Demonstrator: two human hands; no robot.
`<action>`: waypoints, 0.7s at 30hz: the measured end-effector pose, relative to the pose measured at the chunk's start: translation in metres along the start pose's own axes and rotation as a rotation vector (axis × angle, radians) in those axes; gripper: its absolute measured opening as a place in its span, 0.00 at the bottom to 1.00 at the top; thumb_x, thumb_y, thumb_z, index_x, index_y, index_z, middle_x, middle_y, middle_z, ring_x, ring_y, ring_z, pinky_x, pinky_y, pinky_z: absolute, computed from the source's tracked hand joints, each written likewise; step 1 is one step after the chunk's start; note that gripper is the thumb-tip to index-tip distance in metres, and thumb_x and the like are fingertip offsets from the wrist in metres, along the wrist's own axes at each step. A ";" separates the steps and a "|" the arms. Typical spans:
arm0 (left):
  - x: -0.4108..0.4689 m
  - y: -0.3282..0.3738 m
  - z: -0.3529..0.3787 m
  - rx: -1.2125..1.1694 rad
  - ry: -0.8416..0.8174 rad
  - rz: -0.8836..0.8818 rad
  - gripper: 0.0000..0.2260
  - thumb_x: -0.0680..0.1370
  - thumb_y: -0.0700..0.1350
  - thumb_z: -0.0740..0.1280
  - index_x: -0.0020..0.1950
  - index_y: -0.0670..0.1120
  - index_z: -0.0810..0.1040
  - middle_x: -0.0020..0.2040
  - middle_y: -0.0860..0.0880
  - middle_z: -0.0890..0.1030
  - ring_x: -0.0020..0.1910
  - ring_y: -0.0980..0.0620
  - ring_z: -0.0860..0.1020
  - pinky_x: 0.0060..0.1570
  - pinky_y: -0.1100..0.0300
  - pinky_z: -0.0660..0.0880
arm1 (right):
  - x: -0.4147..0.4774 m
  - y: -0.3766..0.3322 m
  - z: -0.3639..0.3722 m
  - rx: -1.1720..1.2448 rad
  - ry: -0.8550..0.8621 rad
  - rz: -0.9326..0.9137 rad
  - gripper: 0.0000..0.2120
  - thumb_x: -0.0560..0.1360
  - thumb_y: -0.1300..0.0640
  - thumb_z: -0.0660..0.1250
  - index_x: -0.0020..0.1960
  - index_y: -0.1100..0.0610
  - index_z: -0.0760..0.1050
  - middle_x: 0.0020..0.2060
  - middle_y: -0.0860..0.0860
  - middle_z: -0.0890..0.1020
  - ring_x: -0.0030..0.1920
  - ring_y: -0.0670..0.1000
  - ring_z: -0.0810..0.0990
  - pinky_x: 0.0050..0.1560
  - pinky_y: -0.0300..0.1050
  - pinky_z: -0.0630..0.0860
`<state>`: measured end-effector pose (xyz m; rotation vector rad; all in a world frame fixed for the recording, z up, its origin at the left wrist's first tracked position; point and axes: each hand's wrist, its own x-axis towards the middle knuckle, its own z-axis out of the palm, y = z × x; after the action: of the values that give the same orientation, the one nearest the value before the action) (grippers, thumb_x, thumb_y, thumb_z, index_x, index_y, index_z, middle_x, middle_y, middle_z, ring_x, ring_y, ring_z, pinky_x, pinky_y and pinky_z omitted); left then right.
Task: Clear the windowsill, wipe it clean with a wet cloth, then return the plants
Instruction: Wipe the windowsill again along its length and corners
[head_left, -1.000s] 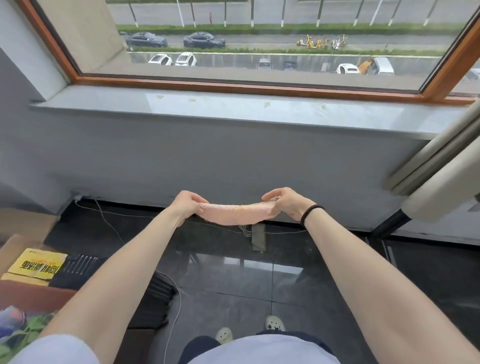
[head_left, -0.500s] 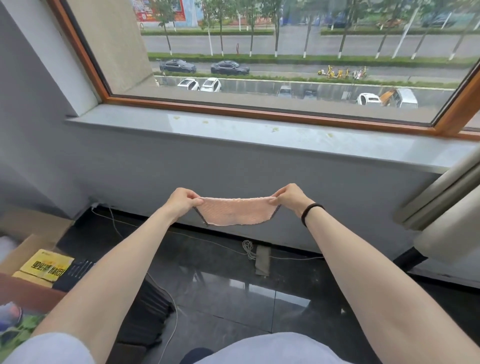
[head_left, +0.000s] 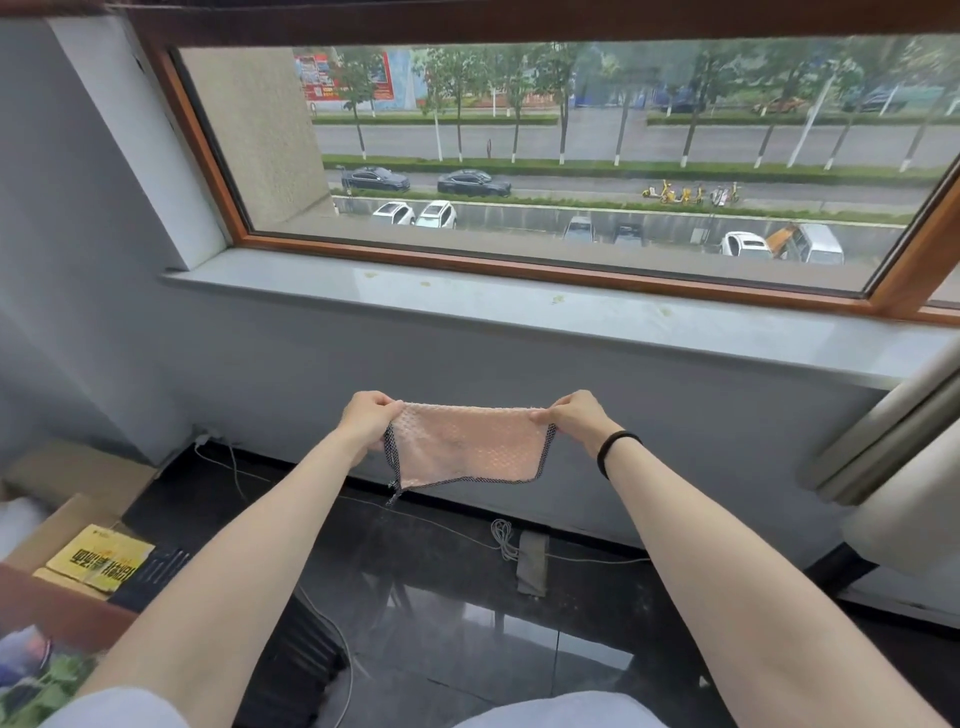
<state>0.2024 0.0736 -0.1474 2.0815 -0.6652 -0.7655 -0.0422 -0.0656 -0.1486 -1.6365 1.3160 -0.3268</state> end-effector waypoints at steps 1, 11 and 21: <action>0.000 0.001 0.004 -0.002 0.029 -0.006 0.08 0.78 0.46 0.65 0.41 0.44 0.77 0.47 0.43 0.80 0.44 0.45 0.77 0.42 0.49 0.81 | 0.000 0.000 0.002 0.022 0.004 -0.006 0.08 0.69 0.54 0.73 0.40 0.56 0.76 0.36 0.53 0.72 0.36 0.50 0.69 0.36 0.41 0.66; -0.013 0.015 0.028 -0.034 0.031 0.030 0.06 0.77 0.43 0.66 0.40 0.46 0.77 0.47 0.46 0.80 0.44 0.49 0.76 0.34 0.60 0.75 | -0.011 -0.014 0.023 0.094 -0.039 -0.010 0.03 0.72 0.61 0.68 0.43 0.60 0.79 0.40 0.52 0.79 0.39 0.49 0.75 0.39 0.40 0.72; -0.020 -0.005 -0.005 0.133 0.016 0.173 0.04 0.77 0.45 0.66 0.44 0.47 0.79 0.45 0.49 0.82 0.42 0.50 0.81 0.40 0.58 0.76 | -0.002 -0.004 0.020 0.438 0.196 0.031 0.04 0.70 0.61 0.73 0.43 0.61 0.81 0.40 0.55 0.83 0.42 0.51 0.83 0.52 0.44 0.80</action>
<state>0.1932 0.0927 -0.1435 2.1135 -0.8949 -0.6207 -0.0266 -0.0538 -0.1541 -1.2372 1.3010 -0.7174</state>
